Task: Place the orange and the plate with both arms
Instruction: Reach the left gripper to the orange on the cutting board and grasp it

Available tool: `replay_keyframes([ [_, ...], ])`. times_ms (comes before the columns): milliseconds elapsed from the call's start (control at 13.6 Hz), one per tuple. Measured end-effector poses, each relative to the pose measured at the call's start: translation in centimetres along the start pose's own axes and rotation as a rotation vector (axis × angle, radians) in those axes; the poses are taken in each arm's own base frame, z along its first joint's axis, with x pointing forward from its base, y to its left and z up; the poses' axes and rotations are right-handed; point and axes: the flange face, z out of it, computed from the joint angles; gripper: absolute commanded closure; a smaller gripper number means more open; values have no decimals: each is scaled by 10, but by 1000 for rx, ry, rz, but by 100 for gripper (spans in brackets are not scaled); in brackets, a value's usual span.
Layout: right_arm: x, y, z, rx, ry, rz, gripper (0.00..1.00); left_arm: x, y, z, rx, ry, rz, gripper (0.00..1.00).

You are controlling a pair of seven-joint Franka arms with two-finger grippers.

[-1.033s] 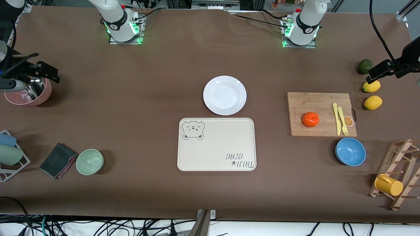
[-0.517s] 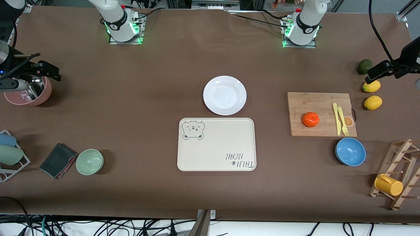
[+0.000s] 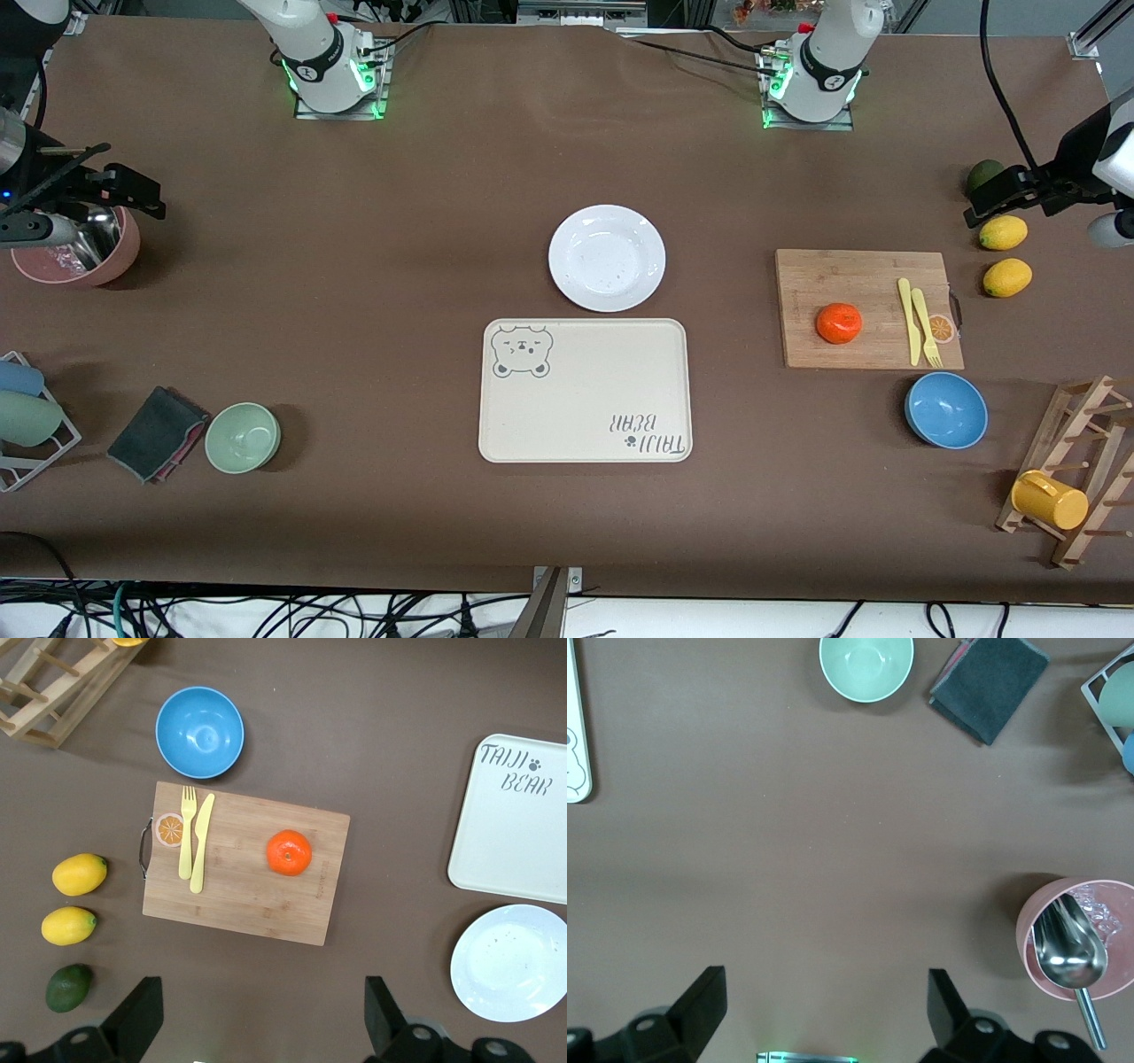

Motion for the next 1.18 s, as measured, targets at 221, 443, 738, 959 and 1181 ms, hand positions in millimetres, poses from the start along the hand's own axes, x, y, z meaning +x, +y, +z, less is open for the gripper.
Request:
replay_keyframes([
  [221, 0, -2, 0, 0, -1, -4, 0, 9, 3, 22, 2, -35, 4, 0],
  [443, 1, -4, 1, -1, -1, -8, 0, 22, 8, 69, -13, -47, 5, 0],
  [738, 2, -4, 2, -1, -2, -8, 0, 26, 16, 146, -12, -54, 13, 0],
  [959, 3, -3, 4, 0, -6, -7, 0, 20, 13, 205, -9, -67, 9, 0],
  [1181, 4, -3, 4, 0, -5, -7, 0, 17, 4, 264, -15, -30, 1, 0],
])
